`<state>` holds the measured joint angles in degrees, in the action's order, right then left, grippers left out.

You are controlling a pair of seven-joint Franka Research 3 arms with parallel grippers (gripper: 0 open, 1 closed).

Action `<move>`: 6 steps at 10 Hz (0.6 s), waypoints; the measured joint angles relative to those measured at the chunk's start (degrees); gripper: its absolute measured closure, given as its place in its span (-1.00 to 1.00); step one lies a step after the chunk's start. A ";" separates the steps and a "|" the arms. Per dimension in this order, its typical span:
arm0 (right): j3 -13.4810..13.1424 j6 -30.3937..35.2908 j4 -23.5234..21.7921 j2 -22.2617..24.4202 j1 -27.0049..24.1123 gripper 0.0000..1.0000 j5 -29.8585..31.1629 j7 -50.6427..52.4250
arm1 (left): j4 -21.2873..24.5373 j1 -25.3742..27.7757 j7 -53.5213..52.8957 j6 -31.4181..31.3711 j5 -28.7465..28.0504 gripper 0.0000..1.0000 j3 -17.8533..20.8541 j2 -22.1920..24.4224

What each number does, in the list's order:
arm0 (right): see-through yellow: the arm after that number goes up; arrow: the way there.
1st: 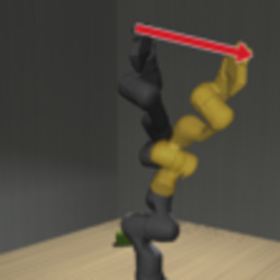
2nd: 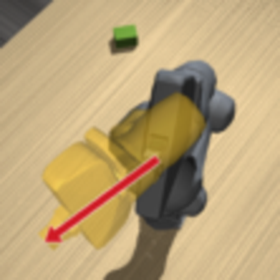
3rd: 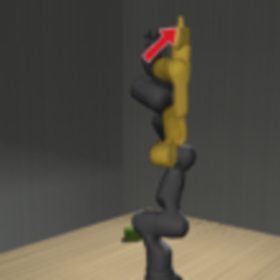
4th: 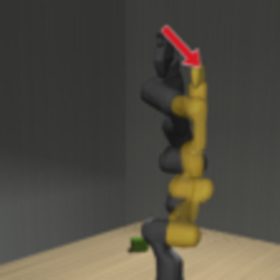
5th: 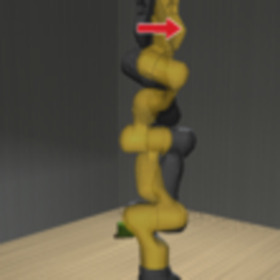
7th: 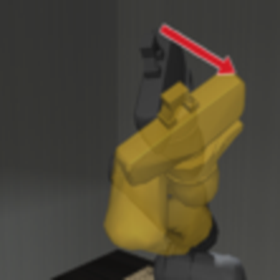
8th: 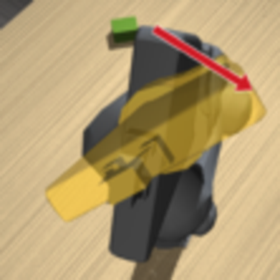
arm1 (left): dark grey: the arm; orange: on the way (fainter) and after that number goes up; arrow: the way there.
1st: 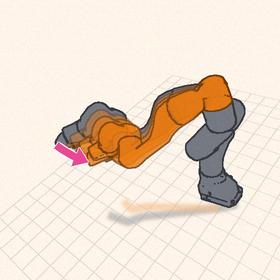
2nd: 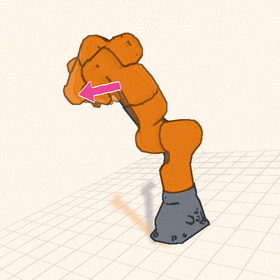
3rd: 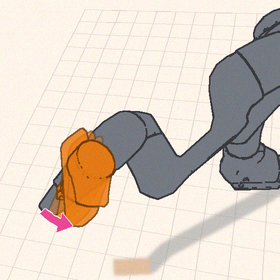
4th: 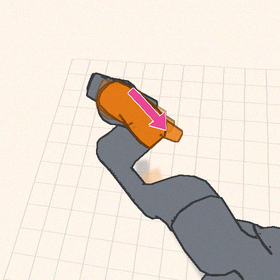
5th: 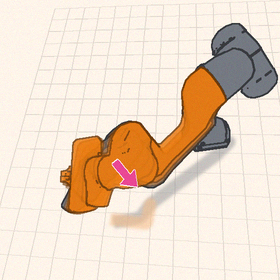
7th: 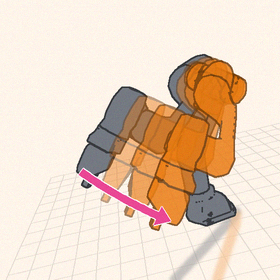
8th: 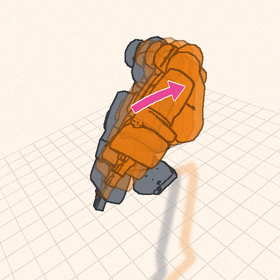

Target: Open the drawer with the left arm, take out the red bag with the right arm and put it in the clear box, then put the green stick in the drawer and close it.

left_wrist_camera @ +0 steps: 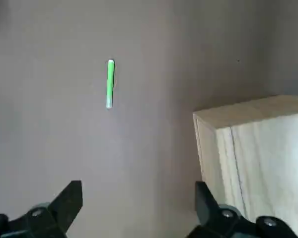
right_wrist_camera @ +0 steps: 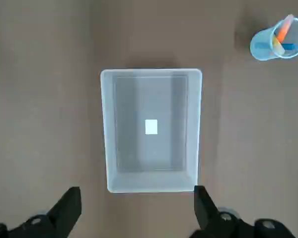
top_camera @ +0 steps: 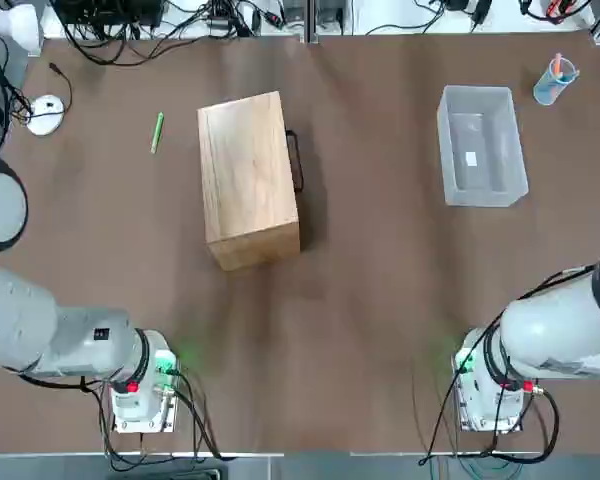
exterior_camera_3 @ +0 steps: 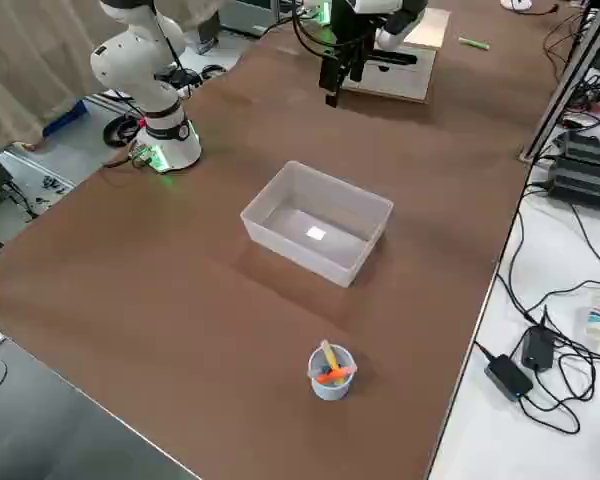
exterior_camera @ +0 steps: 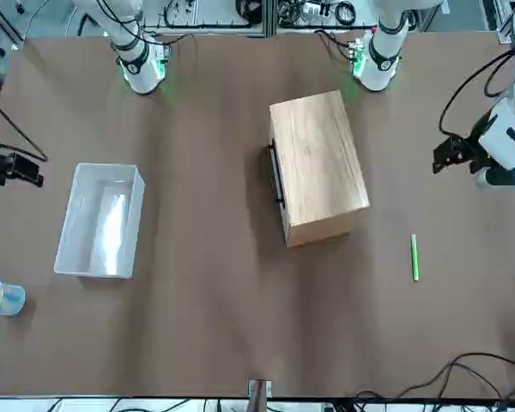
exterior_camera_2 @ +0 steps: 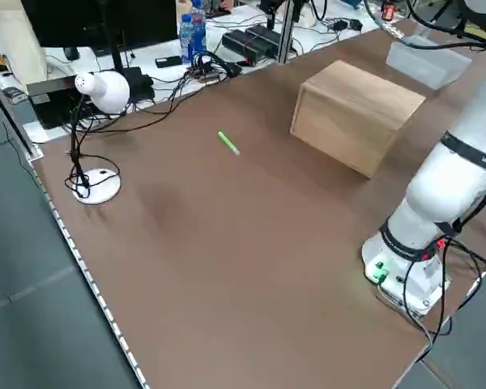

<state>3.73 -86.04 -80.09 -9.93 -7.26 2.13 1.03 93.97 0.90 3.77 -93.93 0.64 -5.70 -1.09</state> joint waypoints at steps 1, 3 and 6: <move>-0.01 -0.33 0.00 0.00 -0.01 -1.00 0.93 0.00 | 0.28 0.00 0.06 -0.23 0.00 -1.00 0.00 0.31; -0.08 -1.07 -0.01 -0.03 -0.04 -1.00 2.65 0.00 | 0.35 0.00 0.09 -0.24 0.00 -1.00 0.00 0.39; 0.01 -4.09 -0.05 -0.06 0.68 -1.00 3.22 0.03 | 0.31 -0.02 0.71 0.15 0.11 -1.00 -2.35 0.36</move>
<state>3.73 -90.13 -80.14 -9.99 -6.58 5.35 1.06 94.29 0.88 4.47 -93.78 0.75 -8.05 -0.73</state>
